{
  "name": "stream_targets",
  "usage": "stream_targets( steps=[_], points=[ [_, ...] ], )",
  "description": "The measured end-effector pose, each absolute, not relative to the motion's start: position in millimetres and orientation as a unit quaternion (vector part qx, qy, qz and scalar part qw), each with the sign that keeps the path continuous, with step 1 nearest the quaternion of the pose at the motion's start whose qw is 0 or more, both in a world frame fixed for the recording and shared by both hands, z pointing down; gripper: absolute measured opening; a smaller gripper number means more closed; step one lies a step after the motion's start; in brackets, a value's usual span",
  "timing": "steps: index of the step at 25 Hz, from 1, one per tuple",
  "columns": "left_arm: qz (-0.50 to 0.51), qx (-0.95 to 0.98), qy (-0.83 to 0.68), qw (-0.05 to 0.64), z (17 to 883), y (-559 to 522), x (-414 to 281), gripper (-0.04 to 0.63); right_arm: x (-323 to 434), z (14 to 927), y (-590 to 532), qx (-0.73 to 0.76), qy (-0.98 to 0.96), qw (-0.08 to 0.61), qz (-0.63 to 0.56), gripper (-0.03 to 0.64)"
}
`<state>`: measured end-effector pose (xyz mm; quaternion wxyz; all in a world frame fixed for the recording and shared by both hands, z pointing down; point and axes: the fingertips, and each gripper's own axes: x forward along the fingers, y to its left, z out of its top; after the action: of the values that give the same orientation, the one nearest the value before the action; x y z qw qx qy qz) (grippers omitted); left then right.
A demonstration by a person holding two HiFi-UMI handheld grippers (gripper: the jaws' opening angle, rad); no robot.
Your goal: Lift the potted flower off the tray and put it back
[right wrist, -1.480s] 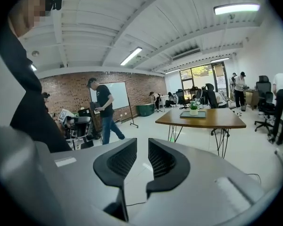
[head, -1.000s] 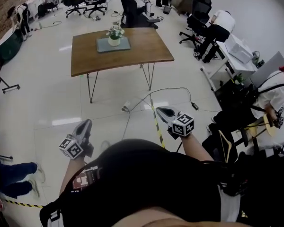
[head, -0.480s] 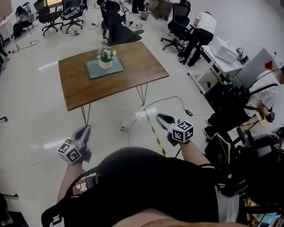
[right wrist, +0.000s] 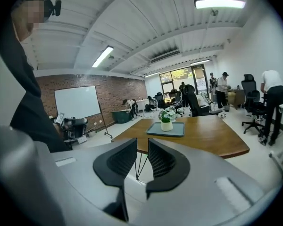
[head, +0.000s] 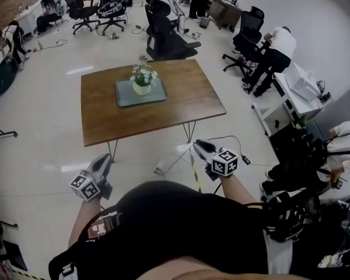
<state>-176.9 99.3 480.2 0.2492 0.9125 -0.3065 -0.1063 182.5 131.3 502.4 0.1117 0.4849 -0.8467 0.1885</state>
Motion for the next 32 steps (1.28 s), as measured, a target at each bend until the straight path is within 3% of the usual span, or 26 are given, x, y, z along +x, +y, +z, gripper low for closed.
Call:
stream_targets(
  steps=[12,25,32],
  points=[
    [-0.099,0.870,-0.417,0.243,474.6,11.4,-92.2,-0.003,236.5,526.1,-45.4,0.367,-0.904,0.133,0.173,0.096],
    [-0.099,0.887,-0.360,0.272,526.6,-143.2,-168.4,-0.003,146.7,571.6,-171.6,0.381,-0.870,0.240,0.201,0.188],
    [-0.077,0.902,-0.325,0.273,542.0,-209.4,-186.9,-0.003,119.5,592.1,-223.8,0.407,-0.849,0.244,0.232,0.267]
  ],
)
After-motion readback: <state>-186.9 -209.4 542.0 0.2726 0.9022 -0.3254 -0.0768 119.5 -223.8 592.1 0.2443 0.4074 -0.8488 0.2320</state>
